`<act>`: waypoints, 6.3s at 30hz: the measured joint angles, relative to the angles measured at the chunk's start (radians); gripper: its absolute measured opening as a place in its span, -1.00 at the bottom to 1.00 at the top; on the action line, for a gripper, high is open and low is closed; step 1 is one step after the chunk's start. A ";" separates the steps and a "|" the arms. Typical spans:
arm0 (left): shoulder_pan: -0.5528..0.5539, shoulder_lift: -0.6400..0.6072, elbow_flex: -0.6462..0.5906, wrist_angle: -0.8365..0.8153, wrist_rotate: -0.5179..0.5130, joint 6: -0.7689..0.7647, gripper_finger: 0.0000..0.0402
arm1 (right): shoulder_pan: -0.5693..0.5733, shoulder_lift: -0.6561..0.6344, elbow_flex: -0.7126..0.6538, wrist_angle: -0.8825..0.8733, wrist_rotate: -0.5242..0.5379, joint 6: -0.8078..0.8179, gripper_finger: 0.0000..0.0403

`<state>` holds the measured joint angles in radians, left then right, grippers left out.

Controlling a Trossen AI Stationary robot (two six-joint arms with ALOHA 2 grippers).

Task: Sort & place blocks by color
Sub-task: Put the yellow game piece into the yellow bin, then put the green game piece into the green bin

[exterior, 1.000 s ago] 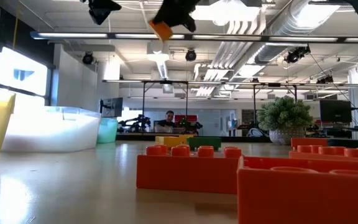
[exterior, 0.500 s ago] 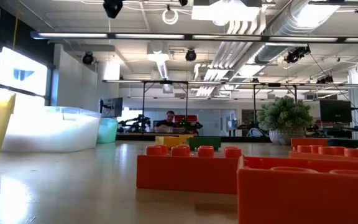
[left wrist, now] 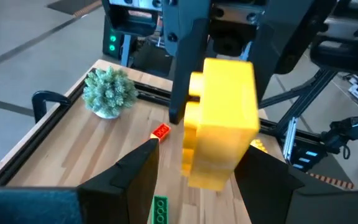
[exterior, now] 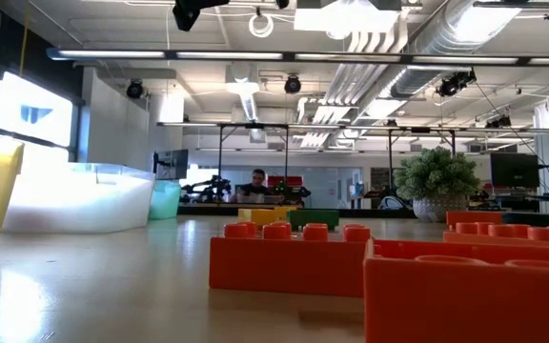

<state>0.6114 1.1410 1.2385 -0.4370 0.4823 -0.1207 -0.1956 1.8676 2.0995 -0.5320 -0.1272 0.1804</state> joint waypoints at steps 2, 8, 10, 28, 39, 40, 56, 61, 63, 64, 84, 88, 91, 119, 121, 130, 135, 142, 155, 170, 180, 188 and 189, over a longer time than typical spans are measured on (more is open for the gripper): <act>0.000 0.006 0.000 0.004 0.000 0.000 -0.08 | 0.000 0.000 0.000 0.000 0.000 0.003 -0.68; -0.014 0.028 0.000 0.005 -0.039 0.000 -0.36 | -0.001 0.001 0.000 -0.007 0.007 -0.003 -0.68; -0.019 0.029 0.000 0.004 -0.041 0.016 -0.51 | -0.001 0.001 0.000 -0.010 0.008 -0.005 -0.68; -0.135 0.032 -0.001 -0.033 -0.173 -0.023 -0.69 | 0.001 0.001 0.001 -0.091 -0.085 -0.021 -0.42; -0.218 0.032 -0.001 -0.096 -0.294 -0.045 -0.69 | 0.007 0.001 0.001 -0.139 -0.124 0.018 0.09; -0.221 0.032 -0.001 -0.110 -0.296 -0.052 -0.69 | 0.007 0.001 0.001 -0.139 -0.141 0.026 0.14; -0.403 0.032 -0.001 -0.333 -0.420 -0.170 -0.69 | 0.007 -0.055 0.001 -0.196 -0.171 0.045 0.27; -0.514 0.032 -0.001 -0.457 -0.422 -0.259 -0.69 | 0.007 -0.075 0.001 -0.232 -0.171 0.021 0.27; -0.569 0.032 -0.001 -0.527 -0.431 -0.312 -0.69 | 0.007 -0.079 0.001 -0.267 -0.171 0.021 0.27; -0.604 0.031 -0.001 -0.557 -0.440 -0.344 -0.69 | 0.007 -0.080 0.001 -0.283 -0.171 0.020 0.27; -1.199 0.171 -0.122 -0.627 -0.520 -0.949 -0.67 | 0.026 -0.080 0.000 -0.429 -0.167 -0.050 0.27; -1.245 0.259 -0.128 -0.599 -0.514 -0.950 -0.67 | 0.026 -0.080 0.000 -0.435 -0.166 -0.050 0.27; -1.267 0.317 -0.128 -0.596 -0.504 -0.950 -0.66 | 0.026 -0.080 0.000 -0.437 -0.166 -0.050 0.27; -1.193 0.530 -0.127 -0.560 -0.221 -0.819 -0.14 | 0.027 -0.080 0.000 -0.691 -0.168 -0.076 0.27; -1.188 0.530 -0.127 -0.560 -0.221 -0.811 -0.11 | 0.032 -0.080 0.000 -0.740 -0.165 -0.076 0.27; -1.172 0.512 -0.127 -0.560 -0.282 -0.742 -0.10 | 0.139 -0.080 0.000 -0.910 -0.032 -0.048 0.27; -1.148 0.471 -0.126 -0.569 -0.355 -0.674 -0.10 | 0.220 -0.080 0.000 -0.978 -0.018 0.002 0.27; -1.080 0.385 -0.126 -0.610 -0.512 -0.595 -0.10 | 0.357 -0.080 -0.008 -1.039 0.158 0.158 0.27; -1.023 0.282 -0.126 -0.606 -0.623 -0.491 -0.10 | 0.582 -0.080 -0.027 -1.038 0.278 0.526 0.27; -1.021 0.282 -0.126 -0.603 -0.674 -0.415 -0.10 | 0.746 -0.079 -0.392 -1.039 0.173 0.846 0.27; -1.021 0.282 -0.126 -0.602 -0.674 -0.399 -0.10 | 0.797 -0.083 -0.603 -1.037 0.054 0.878 0.27; -1.021 0.283 -0.126 -0.599 -0.674 -0.399 -0.10 | 0.807 -0.222 -0.799 -0.997 0.044 0.967 0.27; -1.021 0.283 -0.126 -0.596 -0.674 -0.399 -0.10 | 0.806 -0.252 -0.827 -0.973 0.044 0.990 0.27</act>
<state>-0.4095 1.4239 1.1126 -1.0332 -0.1913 -0.5198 0.6109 1.6152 1.2726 -1.5046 -0.0832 1.1702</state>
